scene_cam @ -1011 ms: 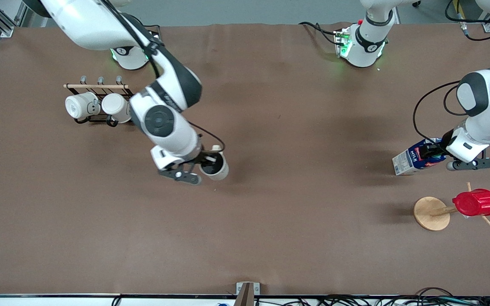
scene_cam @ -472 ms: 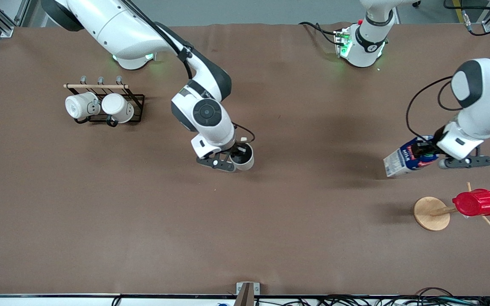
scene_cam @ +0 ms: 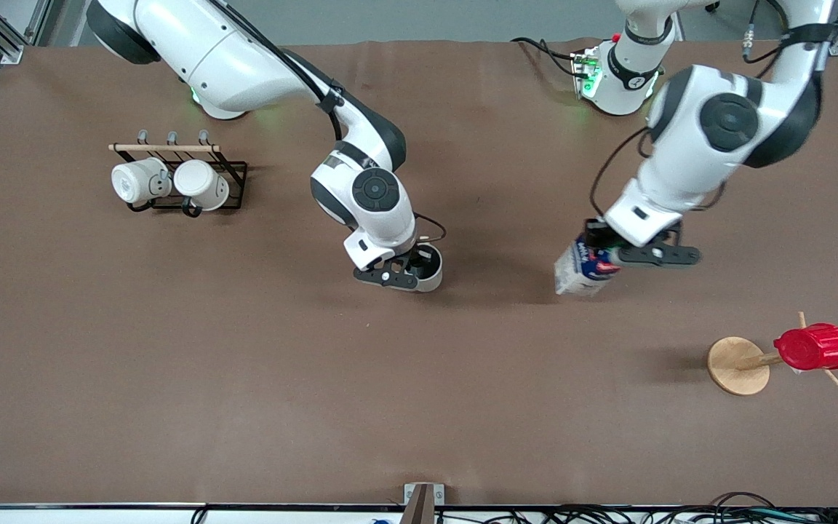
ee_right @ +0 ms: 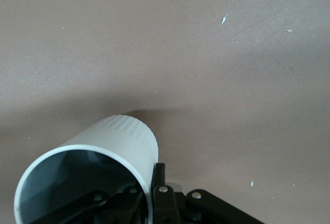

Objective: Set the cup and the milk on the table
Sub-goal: 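Release the mug with the right gripper while the left gripper carries the milk, then lower the milk beside the mug with the left gripper while the right gripper withdraws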

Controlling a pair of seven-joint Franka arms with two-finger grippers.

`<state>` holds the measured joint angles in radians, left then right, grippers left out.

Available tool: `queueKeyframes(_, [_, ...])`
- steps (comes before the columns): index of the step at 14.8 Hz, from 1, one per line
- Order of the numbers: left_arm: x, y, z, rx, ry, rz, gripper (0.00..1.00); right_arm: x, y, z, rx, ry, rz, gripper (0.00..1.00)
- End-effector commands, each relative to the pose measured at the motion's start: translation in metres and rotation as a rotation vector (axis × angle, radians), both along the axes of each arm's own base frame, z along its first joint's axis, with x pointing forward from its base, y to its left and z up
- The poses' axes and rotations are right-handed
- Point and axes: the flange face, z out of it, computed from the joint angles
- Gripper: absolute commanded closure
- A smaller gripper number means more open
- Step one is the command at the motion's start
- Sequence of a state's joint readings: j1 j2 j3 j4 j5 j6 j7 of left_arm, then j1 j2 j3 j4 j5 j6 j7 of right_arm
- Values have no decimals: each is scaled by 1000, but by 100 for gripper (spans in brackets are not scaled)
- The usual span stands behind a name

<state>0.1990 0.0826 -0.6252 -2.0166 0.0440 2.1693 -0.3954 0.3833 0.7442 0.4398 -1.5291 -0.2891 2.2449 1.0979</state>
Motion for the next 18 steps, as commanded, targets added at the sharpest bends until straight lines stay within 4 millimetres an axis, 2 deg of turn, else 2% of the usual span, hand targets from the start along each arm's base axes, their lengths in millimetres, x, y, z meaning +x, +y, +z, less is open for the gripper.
queueKeyframes(1, [-4,-40,5,8,-13,23,62,0,1,2,-4,-16,-6,44])
queueKeyframes(2, [-7,-59,2,7,-14,30,62,0,1,2,-4,-16,-5,19])
queueKeyframes(3, [-10,-80,-2,7,-17,33,62,1,1,5,-3,-19,-6,0])
queueKeyframes(5, [-11,-112,-17,15,-24,53,62,4,-3,8,-6,-20,-8,0])
queueKeyframes(7, [-17,-134,-32,19,-18,48,62,4,-3,7,-6,-20,-8,0])
queueKeyframes(11, [-22,-151,-49,13,20,11,62,8,-10,11,-17,-14,-13,0])
queueKeyframes(12, [-20,-157,-49,12,40,9,62,16,-23,24,-39,-12,-24,0])
queueKeyframes(14, [-15,-170,-51,21,89,-1,62,32,-64,96,-104,-36,-73,0])
queueKeyframes(16, [-10,-178,-57,30,88,-9,62,53,-124,169,-145,-78,-92,0])
queueKeyframes(17, [-14,-185,-65,42,86,-11,62,63,-157,201,-150,-107,-91,0])
queueKeyframes(18, [-17,-190,-72,58,78,-22,62,71,-186,223,-163,-120,-78,0])
